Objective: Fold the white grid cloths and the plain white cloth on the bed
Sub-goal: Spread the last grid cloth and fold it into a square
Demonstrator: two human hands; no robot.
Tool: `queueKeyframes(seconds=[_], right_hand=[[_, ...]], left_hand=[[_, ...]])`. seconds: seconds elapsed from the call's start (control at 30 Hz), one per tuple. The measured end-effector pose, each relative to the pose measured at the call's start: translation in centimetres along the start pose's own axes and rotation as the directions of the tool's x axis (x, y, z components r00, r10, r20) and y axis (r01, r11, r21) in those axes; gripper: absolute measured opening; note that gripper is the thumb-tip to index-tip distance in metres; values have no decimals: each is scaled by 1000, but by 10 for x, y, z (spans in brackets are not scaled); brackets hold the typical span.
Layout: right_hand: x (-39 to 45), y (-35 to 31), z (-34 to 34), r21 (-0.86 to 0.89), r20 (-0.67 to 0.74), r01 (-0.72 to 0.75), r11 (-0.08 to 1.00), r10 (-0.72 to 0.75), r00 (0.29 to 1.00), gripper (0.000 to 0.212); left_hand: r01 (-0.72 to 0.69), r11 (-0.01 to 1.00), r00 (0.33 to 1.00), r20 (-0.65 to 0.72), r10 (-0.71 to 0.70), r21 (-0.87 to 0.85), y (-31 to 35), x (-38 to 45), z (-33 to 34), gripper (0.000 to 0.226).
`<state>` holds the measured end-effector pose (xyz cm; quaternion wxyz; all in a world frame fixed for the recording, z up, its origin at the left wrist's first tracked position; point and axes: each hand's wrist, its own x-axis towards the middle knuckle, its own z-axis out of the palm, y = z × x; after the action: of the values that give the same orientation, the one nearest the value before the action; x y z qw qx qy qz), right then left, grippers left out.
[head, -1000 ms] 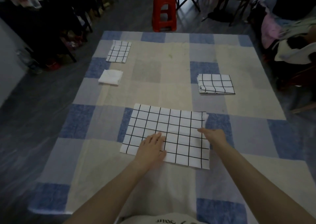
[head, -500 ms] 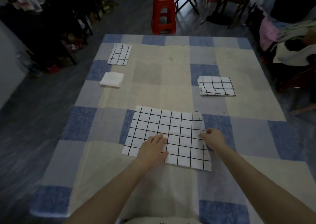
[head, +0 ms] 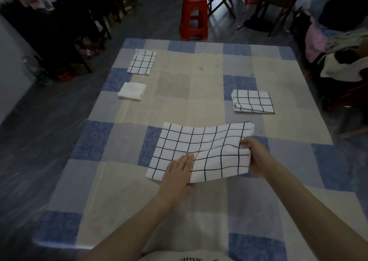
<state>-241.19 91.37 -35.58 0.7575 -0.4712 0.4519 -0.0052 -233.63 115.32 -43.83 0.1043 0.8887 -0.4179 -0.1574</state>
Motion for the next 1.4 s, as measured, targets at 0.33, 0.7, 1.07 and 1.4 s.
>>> queueKeyframes(seconds=[0.33,0.7,1.07,1.4], right_hand=[[-23,19,-37,-314,299,-147,938,244,922,21],[19,29,-47,-332,77,-88,939,119,990,43],[40,23,50,-692,341,-220,688,580,740,105],[17,9,38,-316,581,-140,939,308,754,2]], left_hand=[[-137,981,933,-351,81,-137,-7,8,-47,68],[-468,865,834,-233,500,181,-29,-16,-81,47],[-620,703,582,-396,710,348,-1,-28,-139,56],[-515,775,656,-414,631,366,-40,-28,-134,45]])
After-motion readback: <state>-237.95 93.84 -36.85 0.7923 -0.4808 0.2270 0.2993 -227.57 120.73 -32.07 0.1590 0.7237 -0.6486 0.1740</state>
